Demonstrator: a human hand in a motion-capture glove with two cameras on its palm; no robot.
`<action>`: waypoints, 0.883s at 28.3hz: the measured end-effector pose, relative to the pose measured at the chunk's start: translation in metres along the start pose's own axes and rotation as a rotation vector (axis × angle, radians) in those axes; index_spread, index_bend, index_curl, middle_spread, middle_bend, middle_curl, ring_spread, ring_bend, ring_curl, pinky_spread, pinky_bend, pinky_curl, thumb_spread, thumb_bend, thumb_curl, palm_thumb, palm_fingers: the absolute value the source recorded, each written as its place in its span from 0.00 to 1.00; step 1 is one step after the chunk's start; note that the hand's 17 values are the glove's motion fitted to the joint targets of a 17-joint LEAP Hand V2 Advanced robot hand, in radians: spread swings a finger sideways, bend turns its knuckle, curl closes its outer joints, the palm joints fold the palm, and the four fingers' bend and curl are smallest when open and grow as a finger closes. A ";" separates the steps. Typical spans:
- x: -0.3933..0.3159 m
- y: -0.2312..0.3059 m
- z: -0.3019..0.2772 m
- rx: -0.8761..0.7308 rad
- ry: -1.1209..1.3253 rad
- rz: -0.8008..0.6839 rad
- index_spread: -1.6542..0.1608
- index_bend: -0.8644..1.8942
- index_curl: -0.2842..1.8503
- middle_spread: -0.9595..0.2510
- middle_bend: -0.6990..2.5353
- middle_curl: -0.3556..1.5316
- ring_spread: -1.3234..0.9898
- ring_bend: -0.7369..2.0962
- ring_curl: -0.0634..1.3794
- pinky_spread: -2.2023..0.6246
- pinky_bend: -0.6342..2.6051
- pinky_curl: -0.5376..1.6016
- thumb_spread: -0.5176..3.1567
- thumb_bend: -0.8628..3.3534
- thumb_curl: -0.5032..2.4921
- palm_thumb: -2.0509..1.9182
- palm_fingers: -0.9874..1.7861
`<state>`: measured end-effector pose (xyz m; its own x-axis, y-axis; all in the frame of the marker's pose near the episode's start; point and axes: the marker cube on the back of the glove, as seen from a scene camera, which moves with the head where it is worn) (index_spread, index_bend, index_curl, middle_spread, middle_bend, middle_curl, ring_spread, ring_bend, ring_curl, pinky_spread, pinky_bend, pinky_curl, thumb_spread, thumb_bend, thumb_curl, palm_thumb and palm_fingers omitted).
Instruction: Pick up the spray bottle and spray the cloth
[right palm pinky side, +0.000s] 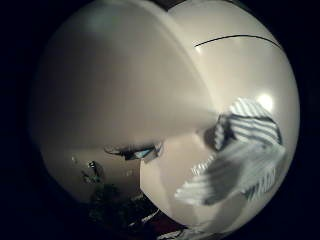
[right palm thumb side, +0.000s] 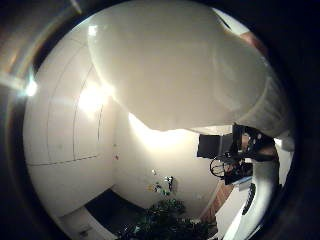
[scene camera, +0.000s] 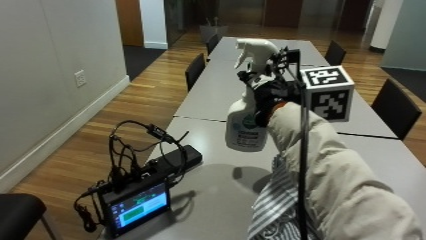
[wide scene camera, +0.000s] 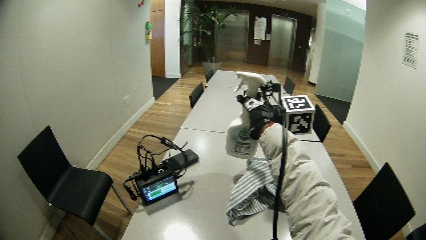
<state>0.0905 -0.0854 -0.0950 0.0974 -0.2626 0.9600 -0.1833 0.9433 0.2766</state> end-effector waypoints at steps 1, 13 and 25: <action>0.008 -0.002 0.005 0.011 0.004 0.012 0.75 0.39 0.39 0.65 0.35 0.45 0.47 0.40 0.36 0.69 0.28 0.44 0.33 0.20 0.40 0.79 0.61; 0.073 -0.005 0.020 0.027 0.134 0.053 0.73 0.38 0.37 0.67 0.34 0.45 0.48 0.37 0.35 0.72 0.24 0.40 0.38 0.20 0.39 0.80 0.60; 0.056 0.038 0.033 -0.334 0.080 0.104 0.72 0.39 0.35 0.72 0.29 0.42 0.46 0.30 0.29 0.74 0.25 0.38 0.42 0.21 0.38 0.81 0.36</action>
